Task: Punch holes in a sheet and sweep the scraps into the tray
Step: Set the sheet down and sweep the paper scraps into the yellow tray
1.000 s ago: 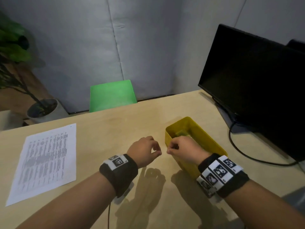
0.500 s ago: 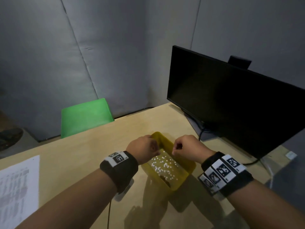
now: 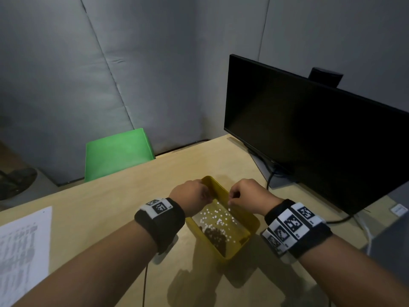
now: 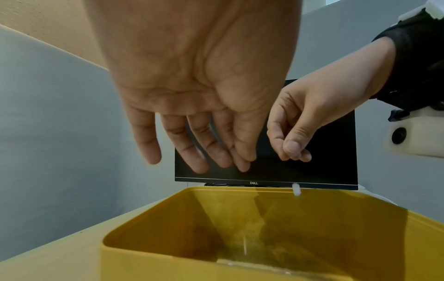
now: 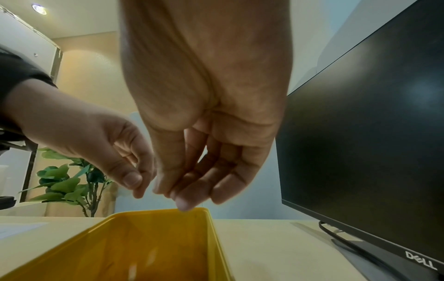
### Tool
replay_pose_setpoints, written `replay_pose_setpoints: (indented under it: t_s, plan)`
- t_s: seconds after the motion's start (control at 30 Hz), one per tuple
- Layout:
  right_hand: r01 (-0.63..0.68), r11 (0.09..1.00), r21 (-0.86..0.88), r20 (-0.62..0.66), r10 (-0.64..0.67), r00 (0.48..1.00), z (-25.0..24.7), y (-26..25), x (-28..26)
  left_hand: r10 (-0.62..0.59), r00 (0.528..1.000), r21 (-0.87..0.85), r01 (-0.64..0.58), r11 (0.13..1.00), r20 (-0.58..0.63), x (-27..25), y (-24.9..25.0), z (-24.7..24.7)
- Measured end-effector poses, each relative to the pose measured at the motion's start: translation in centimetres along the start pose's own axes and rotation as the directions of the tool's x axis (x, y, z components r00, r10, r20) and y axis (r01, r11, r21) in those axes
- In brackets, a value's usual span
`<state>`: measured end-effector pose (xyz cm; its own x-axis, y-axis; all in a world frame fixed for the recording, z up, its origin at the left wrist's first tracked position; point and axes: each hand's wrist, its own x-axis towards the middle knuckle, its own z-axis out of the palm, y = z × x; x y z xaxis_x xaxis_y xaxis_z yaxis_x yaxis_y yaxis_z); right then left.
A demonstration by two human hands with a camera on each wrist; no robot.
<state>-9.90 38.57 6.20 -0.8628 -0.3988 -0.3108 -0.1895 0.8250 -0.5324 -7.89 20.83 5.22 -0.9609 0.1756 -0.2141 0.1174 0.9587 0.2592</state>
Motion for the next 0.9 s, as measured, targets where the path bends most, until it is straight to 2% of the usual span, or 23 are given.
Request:
replay_pose_setpoints:
  t_s: [0.53, 0.8, 0.9]
  plan:
    - [0.076, 0.996, -0.044, 0.040, -0.074, 0.996, 0.7, -0.6, 0.2, -0.029, 0.998, -0.008, 0.028, 1.000, -0.057, -0.5, -1.0, 0.7]
    - [0.235, 0.966, -0.106, 0.154, -0.218, 0.964, 3.8, -4.6, -1.3, -0.186, 0.979, -0.021, 0.185, 0.982, -0.080, -4.5, -5.3, 2.3]
    - [0.282, 0.950, -0.134, 0.209, -0.251, 0.945, 6.0, -6.8, -2.0, -0.247, 0.969, -0.009, 0.247, 0.969, -0.006, -7.3, -8.0, 3.1]
